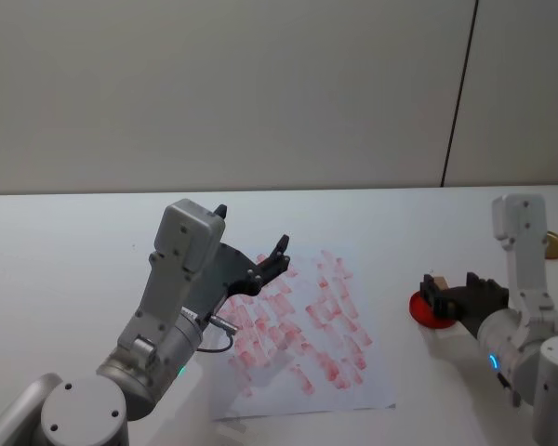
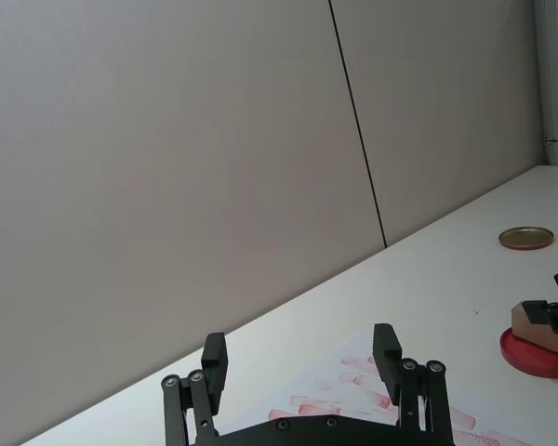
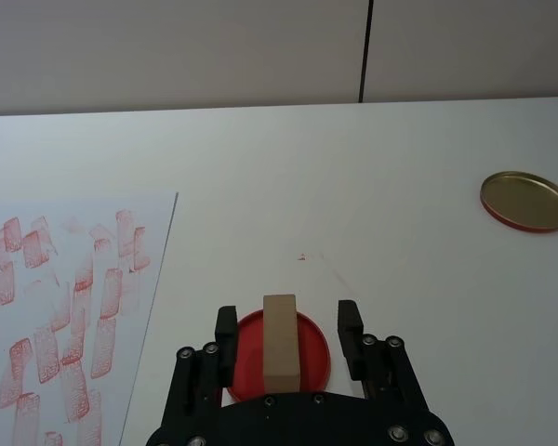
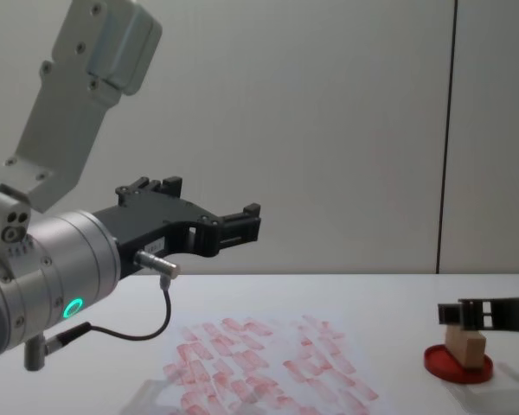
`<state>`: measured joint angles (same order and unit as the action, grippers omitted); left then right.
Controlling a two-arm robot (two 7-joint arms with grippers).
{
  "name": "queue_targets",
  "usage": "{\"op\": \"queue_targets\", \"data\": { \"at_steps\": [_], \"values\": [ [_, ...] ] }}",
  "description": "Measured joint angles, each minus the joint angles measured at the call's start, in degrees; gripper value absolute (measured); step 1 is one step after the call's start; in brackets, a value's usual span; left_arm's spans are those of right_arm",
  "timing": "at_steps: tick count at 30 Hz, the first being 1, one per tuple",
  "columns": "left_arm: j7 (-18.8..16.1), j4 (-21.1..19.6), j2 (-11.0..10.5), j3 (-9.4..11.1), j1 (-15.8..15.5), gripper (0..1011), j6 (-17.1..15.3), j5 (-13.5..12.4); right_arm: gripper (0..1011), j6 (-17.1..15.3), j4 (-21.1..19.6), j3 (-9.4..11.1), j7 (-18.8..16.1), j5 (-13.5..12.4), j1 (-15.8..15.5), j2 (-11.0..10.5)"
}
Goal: Use the one hand to pick up the stamp and affix it onto the A4 paper.
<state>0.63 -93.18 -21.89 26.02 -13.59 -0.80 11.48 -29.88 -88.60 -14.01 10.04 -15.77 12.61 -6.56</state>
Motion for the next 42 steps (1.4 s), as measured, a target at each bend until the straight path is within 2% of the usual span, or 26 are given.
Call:
{"op": "queue_targets", "data": {
  "at_steps": [3, 7, 10, 14, 16, 29, 42],
  "values": [
    [0.0, 0.0, 0.0, 0.0, 0.0, 993, 0.0, 0.0, 619, -0.61, 0.46, -0.04, 0.24, 0.26, 0.22, 0.28],
    [0.0, 0.0, 0.0, 0.0, 0.0, 993, 0.0, 0.0, 449, -1.34, 1.13, -0.12, 0.43, 0.68, 0.59, 0.68],
    [0.0, 0.0, 0.0, 0.0, 0.0, 993, 0.0, 0.0, 390, -1.75, 1.57, -0.17, 0.46, 0.97, 0.85, 0.95],
    [0.0, 0.0, 0.0, 0.0, 0.0, 993, 0.0, 0.0, 235, -2.27, 2.05, -0.24, 0.53, 1.38, 1.13, 1.25],
    [0.0, 0.0, 0.0, 0.0, 0.0, 993, 0.0, 0.0, 206, -2.48, 2.22, -0.26, 0.57, 1.57, 1.25, 1.35],
    [0.0, 0.0, 0.0, 0.0, 0.0, 993, 0.0, 0.0, 198, -4.46, 3.42, -0.19, 1.0, 2.97, 1.98, 2.09],
    [0.0, 0.0, 0.0, 0.0, 0.0, 993, 0.0, 0.0, 198, -4.58, 3.22, 0.15, 0.96, 3.96, 1.97, 2.25]
  ]
}}
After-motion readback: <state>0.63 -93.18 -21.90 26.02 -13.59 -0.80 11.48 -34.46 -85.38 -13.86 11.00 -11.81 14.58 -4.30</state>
